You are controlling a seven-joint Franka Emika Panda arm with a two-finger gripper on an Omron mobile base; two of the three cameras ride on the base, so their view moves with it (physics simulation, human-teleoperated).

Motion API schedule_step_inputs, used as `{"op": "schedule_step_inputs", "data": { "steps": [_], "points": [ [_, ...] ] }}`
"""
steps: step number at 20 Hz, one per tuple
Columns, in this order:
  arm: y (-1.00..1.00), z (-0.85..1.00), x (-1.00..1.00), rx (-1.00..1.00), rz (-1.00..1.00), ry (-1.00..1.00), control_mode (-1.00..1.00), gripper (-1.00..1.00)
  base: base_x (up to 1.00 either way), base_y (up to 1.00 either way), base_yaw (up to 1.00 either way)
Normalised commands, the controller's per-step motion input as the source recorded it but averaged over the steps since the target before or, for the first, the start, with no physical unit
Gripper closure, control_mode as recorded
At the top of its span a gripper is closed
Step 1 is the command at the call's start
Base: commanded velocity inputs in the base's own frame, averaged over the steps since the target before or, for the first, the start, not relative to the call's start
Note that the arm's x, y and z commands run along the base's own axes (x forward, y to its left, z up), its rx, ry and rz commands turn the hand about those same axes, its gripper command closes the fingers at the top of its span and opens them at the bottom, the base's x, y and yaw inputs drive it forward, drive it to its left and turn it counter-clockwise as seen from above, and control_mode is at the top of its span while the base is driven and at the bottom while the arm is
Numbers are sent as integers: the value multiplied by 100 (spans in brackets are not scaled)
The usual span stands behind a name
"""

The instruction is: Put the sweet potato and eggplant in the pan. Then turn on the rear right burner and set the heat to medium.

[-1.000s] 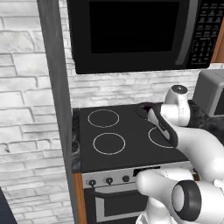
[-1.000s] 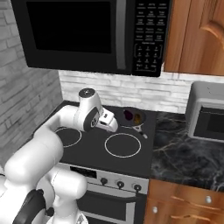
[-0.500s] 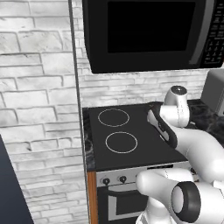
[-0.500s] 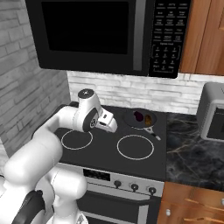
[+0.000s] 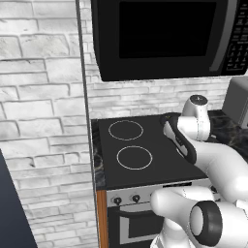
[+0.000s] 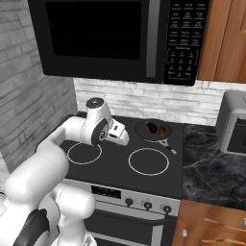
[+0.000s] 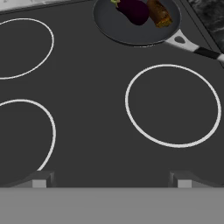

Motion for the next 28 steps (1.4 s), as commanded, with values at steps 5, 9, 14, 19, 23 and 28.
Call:
{"op": "schedule_step_inputs", "data": {
  "steps": [5, 9, 14, 19, 23, 28],
  "points": [
    [0, 0, 0, 0, 0, 0, 100, -100, 0, 0, 0],
    [0, 0, 0, 0, 0, 0, -100, -100, 0, 0, 0],
    [-3, 0, -16, 1, -1, 0, -100, -100, 0, 0, 0],
    [-60, -4, -59, 9, -9, -3, -100, -100, 0, 0, 0],
    [-71, -6, -48, 6, -4, -1, -100, -100, 0, 0, 0],
    [-86, -5, -8, 0, -4, -1, -100, -100, 0, 0, 0]
  ]
}}
